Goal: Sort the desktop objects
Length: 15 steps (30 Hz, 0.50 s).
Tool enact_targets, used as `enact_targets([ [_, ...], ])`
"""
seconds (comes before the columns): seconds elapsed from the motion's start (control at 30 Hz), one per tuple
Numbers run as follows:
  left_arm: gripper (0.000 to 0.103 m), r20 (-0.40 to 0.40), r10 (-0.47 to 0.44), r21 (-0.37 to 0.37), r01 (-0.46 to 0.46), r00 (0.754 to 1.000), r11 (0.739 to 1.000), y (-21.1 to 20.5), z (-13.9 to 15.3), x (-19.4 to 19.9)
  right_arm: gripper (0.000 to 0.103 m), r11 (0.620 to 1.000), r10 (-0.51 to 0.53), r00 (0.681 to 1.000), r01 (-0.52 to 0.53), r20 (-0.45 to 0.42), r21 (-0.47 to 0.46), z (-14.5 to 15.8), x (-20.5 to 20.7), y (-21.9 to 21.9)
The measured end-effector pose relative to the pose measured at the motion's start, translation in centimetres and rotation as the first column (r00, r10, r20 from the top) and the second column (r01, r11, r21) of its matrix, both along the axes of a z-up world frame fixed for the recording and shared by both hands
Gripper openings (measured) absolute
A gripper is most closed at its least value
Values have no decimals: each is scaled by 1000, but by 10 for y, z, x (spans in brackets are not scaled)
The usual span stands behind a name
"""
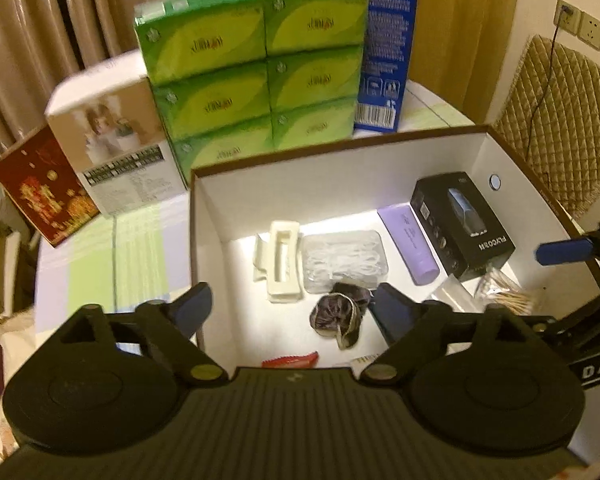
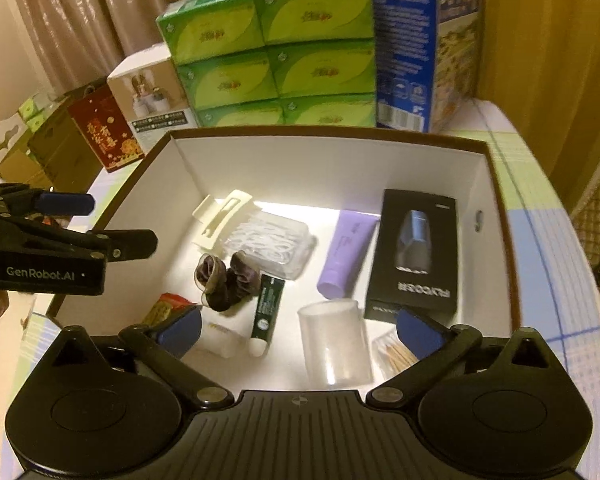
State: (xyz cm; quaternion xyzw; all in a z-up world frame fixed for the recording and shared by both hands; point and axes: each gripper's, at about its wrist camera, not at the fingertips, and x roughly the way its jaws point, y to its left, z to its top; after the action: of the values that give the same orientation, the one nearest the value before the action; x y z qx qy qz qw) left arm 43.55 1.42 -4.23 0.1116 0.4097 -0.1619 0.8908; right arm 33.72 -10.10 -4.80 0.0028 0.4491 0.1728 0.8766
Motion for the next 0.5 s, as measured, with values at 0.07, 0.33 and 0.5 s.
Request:
enact_targets([
  [0.07, 90, 22, 0, 4, 0, 1000, 1000, 0, 4, -7, 101, 1000, -15, 1000, 15, 9, -3, 5, -10, -3],
  [0.33, 96, 88, 9, -9, -8, 996, 1000, -2, 19, -39, 101, 996, -86, 994, 87, 68, -11, 25, -46, -18],
  [0.5, 100, 110, 60, -31, -57, 992, 998, 6, 30, -64, 101, 994, -109, 991, 108, 81, 21, 35, -66, -27],
])
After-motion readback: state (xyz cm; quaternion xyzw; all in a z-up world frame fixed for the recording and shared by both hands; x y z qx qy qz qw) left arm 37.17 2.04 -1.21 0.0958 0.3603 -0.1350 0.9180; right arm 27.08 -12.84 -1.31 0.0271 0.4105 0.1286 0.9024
